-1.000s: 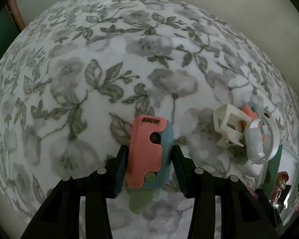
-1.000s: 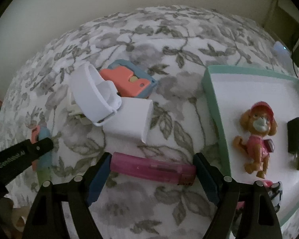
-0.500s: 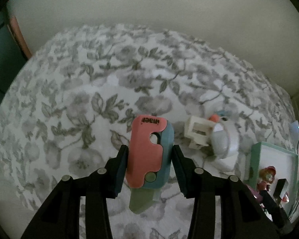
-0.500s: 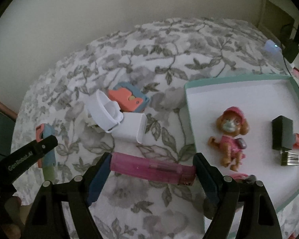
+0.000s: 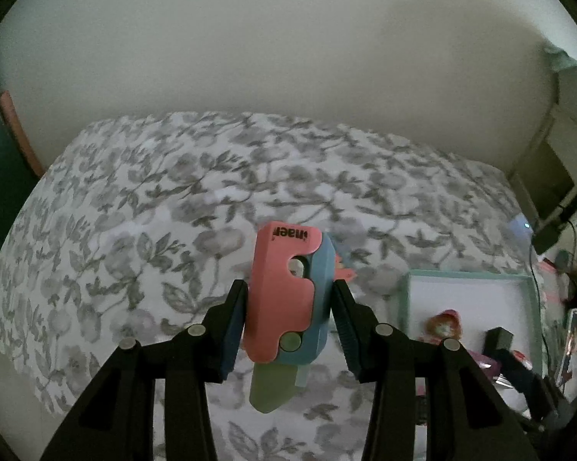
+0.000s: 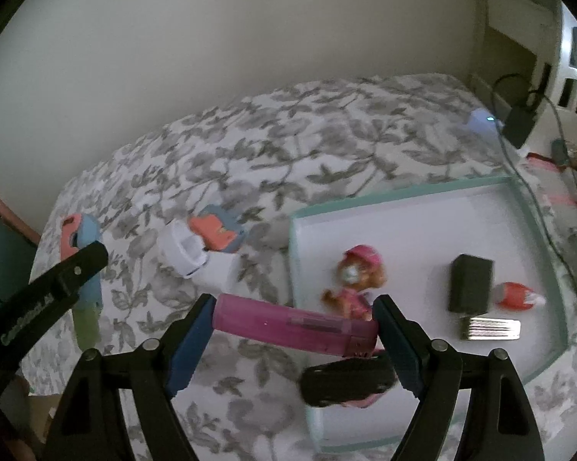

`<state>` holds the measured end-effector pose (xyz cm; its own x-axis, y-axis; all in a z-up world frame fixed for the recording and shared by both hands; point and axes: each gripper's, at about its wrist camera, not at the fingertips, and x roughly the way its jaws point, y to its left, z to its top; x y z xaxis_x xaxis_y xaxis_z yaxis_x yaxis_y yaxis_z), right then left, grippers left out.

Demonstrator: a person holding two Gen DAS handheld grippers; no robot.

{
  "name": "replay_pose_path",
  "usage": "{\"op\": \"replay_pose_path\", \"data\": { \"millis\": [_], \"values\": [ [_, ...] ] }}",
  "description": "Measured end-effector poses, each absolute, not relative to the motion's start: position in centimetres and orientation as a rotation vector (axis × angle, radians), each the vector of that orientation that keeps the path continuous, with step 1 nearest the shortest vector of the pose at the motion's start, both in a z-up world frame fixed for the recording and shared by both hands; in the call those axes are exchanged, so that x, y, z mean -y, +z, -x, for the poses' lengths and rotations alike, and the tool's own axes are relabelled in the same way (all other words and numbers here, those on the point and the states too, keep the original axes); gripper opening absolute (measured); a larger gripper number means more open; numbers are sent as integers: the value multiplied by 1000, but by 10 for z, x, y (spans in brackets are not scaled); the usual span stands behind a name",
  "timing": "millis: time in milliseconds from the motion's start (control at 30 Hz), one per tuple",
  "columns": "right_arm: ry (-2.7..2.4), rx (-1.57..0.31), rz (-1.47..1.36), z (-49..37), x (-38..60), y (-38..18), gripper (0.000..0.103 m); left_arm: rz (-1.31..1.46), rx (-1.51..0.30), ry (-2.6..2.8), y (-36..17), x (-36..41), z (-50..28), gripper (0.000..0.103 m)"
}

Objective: Organize rigid objects
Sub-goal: 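Carry the folding knife with the left tool while the right tool carries the lipstick into the tray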

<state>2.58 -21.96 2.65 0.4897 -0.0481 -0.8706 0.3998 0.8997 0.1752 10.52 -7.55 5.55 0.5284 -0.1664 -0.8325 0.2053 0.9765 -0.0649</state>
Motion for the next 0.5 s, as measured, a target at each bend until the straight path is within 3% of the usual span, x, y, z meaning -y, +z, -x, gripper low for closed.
{"op": "replay_pose_path", "data": {
  "millis": [500],
  "values": [
    [-407,-1010,-471,10,307,33,84,-182,-996,-320,49,144,-68,46]
  ]
}}
